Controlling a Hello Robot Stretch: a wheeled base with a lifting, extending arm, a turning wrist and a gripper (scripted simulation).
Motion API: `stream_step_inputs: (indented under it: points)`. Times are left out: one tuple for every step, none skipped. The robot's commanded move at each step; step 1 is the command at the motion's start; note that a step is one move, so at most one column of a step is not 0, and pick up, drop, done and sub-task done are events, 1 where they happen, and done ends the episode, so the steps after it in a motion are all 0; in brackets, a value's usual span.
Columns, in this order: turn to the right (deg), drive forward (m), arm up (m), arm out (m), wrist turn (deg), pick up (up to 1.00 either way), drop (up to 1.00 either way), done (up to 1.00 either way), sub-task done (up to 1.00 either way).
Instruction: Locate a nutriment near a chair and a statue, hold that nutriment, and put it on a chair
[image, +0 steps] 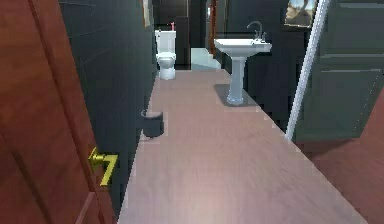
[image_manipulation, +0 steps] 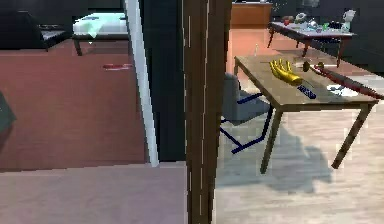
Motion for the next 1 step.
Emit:
stream_step_inputs:
  points:
    - [0.0,1.0,0.0,0.0,0.0,0.0,0.0,0.0,0.0]
